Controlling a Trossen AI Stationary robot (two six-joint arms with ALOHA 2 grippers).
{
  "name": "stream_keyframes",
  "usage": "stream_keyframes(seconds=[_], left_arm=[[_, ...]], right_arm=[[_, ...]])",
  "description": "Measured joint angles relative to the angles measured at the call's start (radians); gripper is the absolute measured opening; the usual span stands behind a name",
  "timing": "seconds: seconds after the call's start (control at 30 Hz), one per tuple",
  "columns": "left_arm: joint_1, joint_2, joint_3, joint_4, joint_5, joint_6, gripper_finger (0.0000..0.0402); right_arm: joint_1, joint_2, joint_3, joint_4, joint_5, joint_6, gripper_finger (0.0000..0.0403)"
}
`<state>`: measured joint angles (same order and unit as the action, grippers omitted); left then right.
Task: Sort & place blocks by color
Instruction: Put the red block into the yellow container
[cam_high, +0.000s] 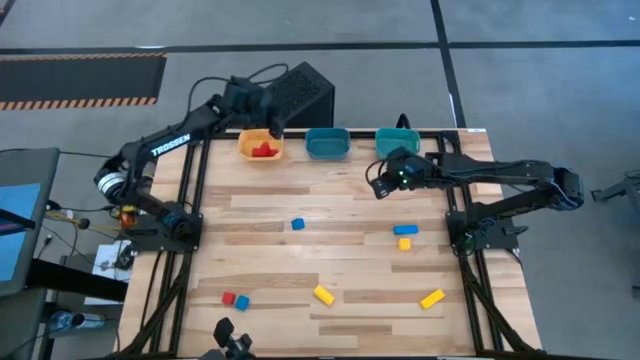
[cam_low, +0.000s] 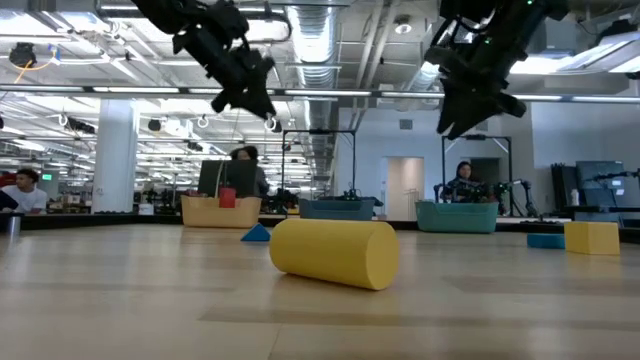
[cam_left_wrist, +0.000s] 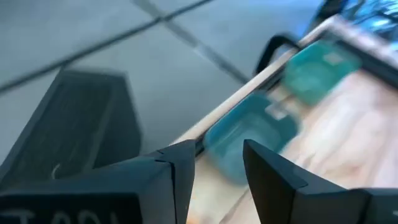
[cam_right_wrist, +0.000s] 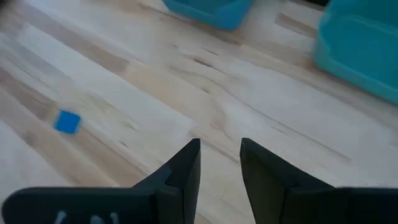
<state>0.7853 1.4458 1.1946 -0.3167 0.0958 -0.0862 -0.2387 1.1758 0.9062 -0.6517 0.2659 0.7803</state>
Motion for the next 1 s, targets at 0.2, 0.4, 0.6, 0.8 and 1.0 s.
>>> stream_keyframes(seconds=[0.2, 0.4, 0.6, 0.8, 1.0], left_arm=[[0.001, -0.062, 0.000, 0.028, 0.145, 0.035, 0.0114], [0.001, -0.090, -0.001, -0.025, 0.163, 0.104, 0.0104], [-0.019, -0.051, -0.006, -0.040, 0.185, 0.083, 0.0098], [-0.093, -0.045, -0.008, -0.068, 0.188, 0.090, 0.0094], [-0.132, -0.111, -0.007, -0.052, 0.157, 0.143, 0.0066]], right_arm=[[0.056, 0.034, 0.001, 0.134, -0.001, 0.094, 0.0123], [0.117, 0.132, 0.000, 0.297, 0.002, 0.200, 0.0118], [0.193, 0.238, 0.007, 0.476, -0.003, 0.290, 0.0118], [0.235, 0.303, 0.082, 0.528, -0.002, 0.210, 0.0118], [0.223, 0.319, 0.179, 0.533, -0.009, 0.052, 0.0118]])
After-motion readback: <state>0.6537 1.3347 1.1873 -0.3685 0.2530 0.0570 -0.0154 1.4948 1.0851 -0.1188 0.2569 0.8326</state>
